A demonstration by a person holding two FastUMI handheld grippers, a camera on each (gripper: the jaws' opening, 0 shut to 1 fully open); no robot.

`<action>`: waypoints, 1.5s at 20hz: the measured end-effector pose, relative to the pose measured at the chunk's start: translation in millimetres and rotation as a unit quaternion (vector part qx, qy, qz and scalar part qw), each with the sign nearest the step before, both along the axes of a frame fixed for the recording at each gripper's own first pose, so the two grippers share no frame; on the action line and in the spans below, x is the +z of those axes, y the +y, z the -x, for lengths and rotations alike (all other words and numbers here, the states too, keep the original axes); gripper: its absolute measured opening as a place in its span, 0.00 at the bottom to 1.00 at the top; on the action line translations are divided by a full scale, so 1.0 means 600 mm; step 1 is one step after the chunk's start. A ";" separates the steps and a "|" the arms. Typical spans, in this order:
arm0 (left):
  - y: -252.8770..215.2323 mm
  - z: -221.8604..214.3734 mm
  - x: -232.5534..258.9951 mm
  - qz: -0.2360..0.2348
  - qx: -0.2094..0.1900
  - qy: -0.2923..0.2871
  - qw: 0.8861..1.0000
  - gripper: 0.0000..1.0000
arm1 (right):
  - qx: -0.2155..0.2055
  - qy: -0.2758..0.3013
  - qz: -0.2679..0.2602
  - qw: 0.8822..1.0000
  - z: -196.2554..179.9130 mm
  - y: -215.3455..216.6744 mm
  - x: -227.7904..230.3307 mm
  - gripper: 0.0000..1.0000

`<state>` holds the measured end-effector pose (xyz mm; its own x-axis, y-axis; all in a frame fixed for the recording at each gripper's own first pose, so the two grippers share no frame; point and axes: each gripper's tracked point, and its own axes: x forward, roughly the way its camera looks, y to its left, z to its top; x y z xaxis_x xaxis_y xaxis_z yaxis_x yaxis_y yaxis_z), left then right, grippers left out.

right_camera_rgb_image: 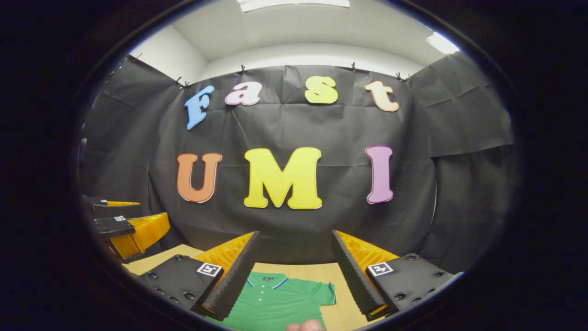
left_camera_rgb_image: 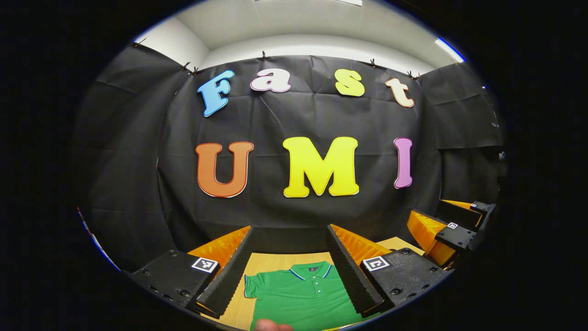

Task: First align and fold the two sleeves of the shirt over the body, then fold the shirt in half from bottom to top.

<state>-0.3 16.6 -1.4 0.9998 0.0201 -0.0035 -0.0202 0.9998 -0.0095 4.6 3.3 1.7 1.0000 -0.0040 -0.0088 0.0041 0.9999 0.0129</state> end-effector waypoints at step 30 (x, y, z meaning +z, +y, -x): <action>-0.019 -0.007 -0.162 0.017 0.005 0.108 0.994 0.99 | 0.024 0.192 0.023 0.981 -0.043 -0.133 -0.243 0.99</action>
<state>4.0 5.1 -98.3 0.9752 0.0268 -0.2196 -0.0358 0.9987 -0.0370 30.6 -76.3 -143.9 0.9216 0.0338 -0.3866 -0.0470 0.9986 -0.0247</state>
